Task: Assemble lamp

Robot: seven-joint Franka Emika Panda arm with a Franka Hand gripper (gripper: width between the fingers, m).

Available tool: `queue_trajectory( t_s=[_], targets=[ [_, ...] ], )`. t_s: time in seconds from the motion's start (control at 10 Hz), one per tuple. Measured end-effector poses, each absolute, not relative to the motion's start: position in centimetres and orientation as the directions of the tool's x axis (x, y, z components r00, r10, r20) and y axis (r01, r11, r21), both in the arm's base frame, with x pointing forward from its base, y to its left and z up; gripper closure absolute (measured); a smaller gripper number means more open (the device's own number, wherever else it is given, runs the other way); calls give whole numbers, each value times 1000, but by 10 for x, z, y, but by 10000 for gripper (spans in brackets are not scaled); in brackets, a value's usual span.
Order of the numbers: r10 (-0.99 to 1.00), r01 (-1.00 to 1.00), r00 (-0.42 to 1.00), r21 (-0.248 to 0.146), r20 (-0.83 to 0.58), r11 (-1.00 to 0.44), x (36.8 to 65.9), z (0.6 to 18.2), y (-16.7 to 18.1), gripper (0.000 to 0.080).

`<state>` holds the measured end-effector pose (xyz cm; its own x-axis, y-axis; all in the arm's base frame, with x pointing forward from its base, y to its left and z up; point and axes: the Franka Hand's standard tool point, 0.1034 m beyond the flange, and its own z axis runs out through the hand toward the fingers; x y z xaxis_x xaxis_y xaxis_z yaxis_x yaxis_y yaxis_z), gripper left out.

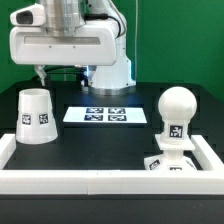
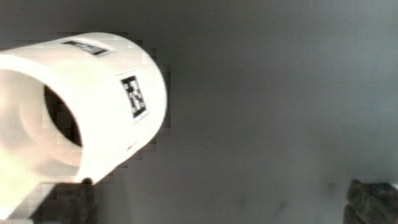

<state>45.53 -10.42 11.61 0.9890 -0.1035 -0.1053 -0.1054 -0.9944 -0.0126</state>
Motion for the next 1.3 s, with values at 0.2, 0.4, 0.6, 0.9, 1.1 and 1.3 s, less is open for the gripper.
queue_trajectory(
  t_s=[0.2,0.4,0.6,0.9,1.1,1.3],
  targets=[
    [-82,-84,992,-15,-97,-996,454,119,-115,101],
    [-87,-89,992,-10,-92,-996,450,113,-122,101],
    [-77,-78,993,-4,-91,-997,447,103,-127,101],
    [-58,-58,993,3,-104,-998,443,93,-132,101],
    [-64,-65,992,2,-111,-998,440,81,-135,101],
    [-56,-55,991,11,-121,-998,438,72,-133,101]
  ],
)
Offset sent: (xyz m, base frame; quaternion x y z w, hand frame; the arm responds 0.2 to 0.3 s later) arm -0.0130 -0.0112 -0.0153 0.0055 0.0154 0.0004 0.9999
